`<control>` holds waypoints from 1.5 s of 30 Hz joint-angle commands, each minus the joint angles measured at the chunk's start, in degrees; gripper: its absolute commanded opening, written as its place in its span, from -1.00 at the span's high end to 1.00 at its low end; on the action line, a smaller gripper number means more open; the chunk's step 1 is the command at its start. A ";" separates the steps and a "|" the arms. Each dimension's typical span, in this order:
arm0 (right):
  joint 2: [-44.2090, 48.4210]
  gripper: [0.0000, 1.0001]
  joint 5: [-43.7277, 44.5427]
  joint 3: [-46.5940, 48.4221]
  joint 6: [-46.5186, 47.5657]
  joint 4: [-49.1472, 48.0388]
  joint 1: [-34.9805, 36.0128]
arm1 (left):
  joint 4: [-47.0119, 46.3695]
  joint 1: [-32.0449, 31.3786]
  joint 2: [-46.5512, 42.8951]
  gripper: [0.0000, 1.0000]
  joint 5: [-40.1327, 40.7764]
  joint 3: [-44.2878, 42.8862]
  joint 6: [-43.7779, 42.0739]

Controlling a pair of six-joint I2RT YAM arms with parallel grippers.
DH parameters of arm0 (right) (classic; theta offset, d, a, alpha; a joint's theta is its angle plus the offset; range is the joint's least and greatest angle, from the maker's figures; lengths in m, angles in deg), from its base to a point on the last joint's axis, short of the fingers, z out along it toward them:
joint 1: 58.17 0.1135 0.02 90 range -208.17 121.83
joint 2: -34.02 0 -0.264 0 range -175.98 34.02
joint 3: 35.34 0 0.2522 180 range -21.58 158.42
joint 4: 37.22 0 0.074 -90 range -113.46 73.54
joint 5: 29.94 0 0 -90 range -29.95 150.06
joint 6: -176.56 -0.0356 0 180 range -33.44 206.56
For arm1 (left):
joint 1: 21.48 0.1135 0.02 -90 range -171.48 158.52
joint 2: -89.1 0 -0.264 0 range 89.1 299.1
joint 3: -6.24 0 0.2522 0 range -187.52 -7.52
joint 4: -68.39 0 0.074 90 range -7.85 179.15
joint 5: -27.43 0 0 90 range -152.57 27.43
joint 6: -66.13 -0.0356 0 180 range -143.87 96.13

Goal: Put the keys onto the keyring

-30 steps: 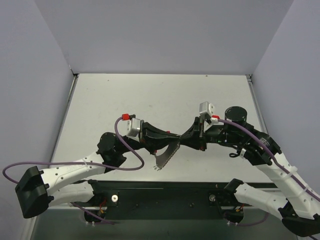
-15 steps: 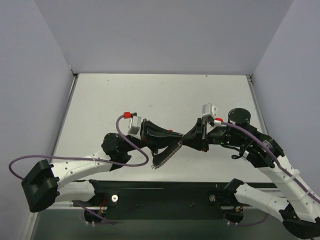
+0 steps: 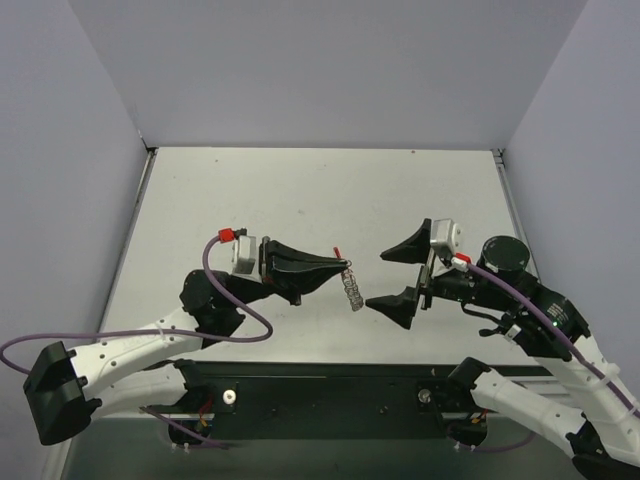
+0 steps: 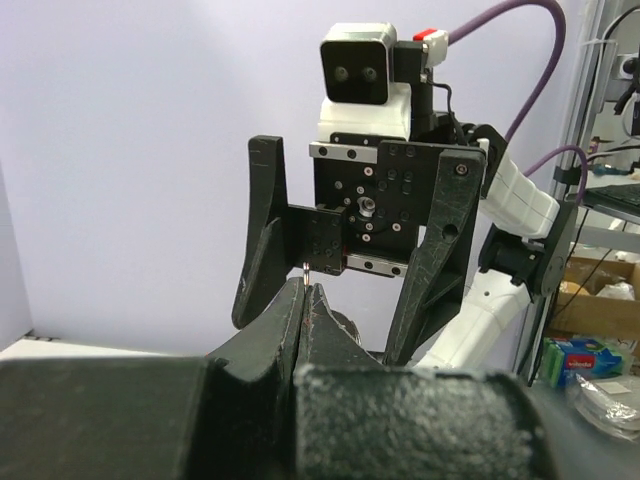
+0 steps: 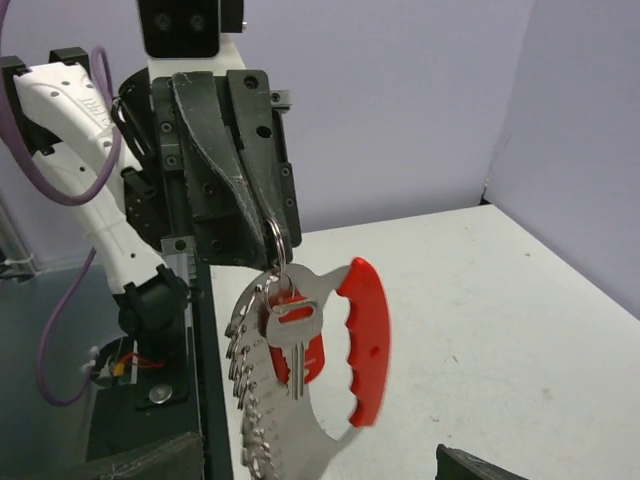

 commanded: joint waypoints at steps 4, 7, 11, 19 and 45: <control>4.84 -1.00 6.18 -2.55 -0.30 -5.55 -0.16 | 6.46 0.66 -4.42 1.00 3.53 -0.08 -4.48; 4.05 -1.00 6.09 -2.55 -0.48 -5.64 -0.16 | 8.22 0.75 -4.51 1.00 3.97 -0.08 -5.27; 3.87 -1.00 7.84 -3.69 -0.57 -5.99 -0.16 | 11.98 0.75 -3.02 1.00 5.98 0.10 -6.68; 4.49 -1.00 11.62 -7.82 -1.89 -6.43 -0.78 | 19.29 0.84 7.06 1.00 17.40 -0.96 -13.00; 5.63 -1.00 6.45 -15.02 -6.46 -3.97 -2.10 | 22.73 0.67 38.92 1.00 34.64 -8.00 -12.05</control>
